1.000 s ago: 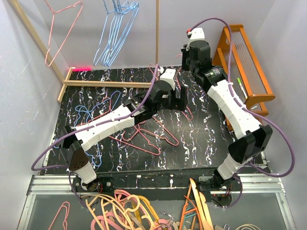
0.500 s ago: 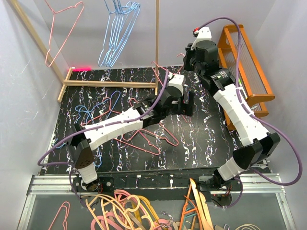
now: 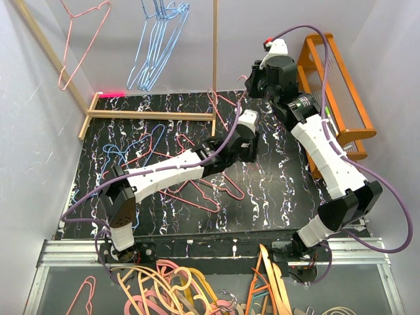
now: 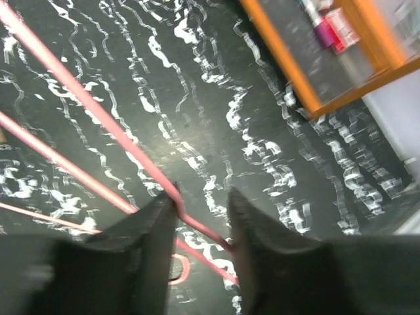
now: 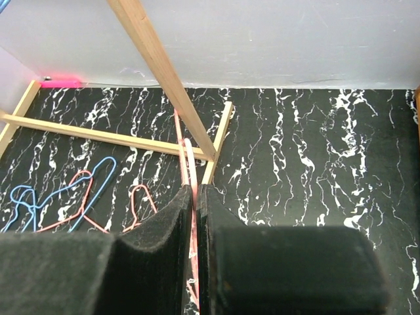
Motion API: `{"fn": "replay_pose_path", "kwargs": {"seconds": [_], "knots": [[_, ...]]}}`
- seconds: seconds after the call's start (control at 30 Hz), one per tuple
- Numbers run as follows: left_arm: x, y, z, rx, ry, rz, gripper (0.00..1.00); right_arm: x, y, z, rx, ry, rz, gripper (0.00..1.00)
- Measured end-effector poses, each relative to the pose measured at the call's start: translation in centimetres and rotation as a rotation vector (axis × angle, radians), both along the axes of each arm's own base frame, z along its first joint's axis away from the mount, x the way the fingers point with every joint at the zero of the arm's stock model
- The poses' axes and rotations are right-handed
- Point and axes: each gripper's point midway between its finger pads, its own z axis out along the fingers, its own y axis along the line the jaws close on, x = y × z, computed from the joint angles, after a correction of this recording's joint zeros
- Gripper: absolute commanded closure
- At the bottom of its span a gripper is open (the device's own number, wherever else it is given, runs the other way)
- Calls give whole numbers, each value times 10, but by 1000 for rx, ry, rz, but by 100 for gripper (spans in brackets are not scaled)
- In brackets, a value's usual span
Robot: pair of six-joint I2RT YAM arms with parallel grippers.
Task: Organize the hangers
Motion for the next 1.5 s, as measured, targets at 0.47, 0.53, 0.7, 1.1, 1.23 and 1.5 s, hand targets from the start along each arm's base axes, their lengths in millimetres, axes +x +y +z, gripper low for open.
{"fn": "replay_pose_path", "kwargs": {"seconds": [0.47, 0.53, 0.7, 1.1, 1.23, 1.5], "knots": [[24, 73, -58, 328, -122, 45, 100, -28, 17, -15, 48, 101, 117, 92], [17, 87, -47, 336, -128, -5, 100, -33, 17, -9, 52, 90, 126, 81], [-10, 135, 6, 331, -199, -114, 100, -46, 17, 17, 57, 19, 176, 10], [-36, 237, 43, 527, -357, -251, 100, -76, 51, 59, -1, -244, 532, 1], [-43, 279, 48, 572, -338, -221, 100, -76, 39, 58, -48, -331, 553, 2], [-76, 353, 48, 604, -245, -84, 100, -48, 5, 88, -35, -447, 511, 0]]}}
